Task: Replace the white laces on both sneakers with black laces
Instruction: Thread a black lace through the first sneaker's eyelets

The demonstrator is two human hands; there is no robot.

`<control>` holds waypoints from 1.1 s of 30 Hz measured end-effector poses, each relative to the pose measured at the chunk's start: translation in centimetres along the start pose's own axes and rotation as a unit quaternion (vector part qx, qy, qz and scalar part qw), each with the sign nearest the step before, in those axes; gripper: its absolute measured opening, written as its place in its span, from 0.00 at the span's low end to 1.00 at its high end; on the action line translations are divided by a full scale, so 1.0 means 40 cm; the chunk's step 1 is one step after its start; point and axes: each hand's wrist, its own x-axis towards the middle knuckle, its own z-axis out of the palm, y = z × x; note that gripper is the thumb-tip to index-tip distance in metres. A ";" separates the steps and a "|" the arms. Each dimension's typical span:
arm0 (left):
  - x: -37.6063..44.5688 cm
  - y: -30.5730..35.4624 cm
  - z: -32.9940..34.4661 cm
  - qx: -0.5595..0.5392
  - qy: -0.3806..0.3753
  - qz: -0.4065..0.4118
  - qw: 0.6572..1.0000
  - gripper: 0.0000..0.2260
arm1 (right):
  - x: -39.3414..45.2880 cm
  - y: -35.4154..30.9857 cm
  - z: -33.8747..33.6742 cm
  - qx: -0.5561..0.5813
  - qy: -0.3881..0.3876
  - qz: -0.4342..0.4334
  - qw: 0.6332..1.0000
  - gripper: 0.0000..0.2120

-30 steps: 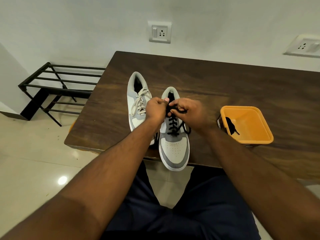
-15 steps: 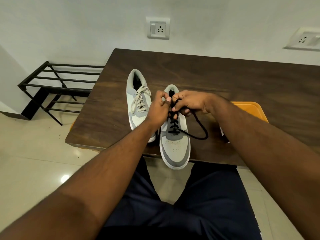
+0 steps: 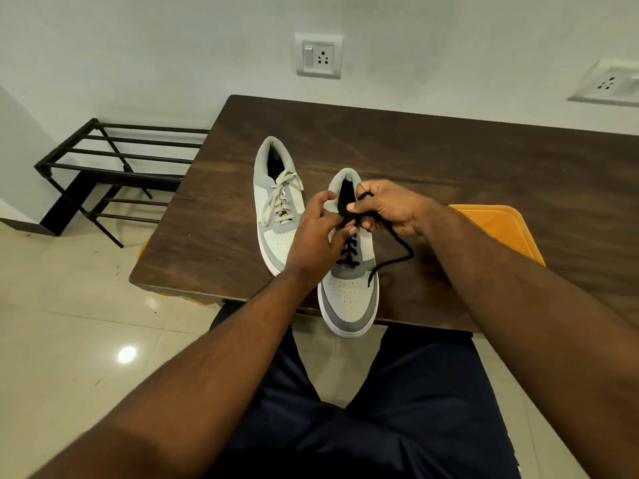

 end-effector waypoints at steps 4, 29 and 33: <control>-0.040 -0.014 -0.035 0.001 -0.014 -0.011 1.000 0.06 | 0.007 -0.020 -0.003 -0.122 0.089 -0.040 0.988 0.13; -0.097 0.077 -0.043 0.374 -0.238 -0.137 0.886 0.19 | 0.079 -0.025 -0.041 -0.331 0.387 -0.069 0.858 0.14; -0.087 0.077 -0.055 0.317 -0.179 -0.240 0.900 0.16 | 0.064 -0.042 -0.050 -0.196 0.291 -0.049 0.935 0.19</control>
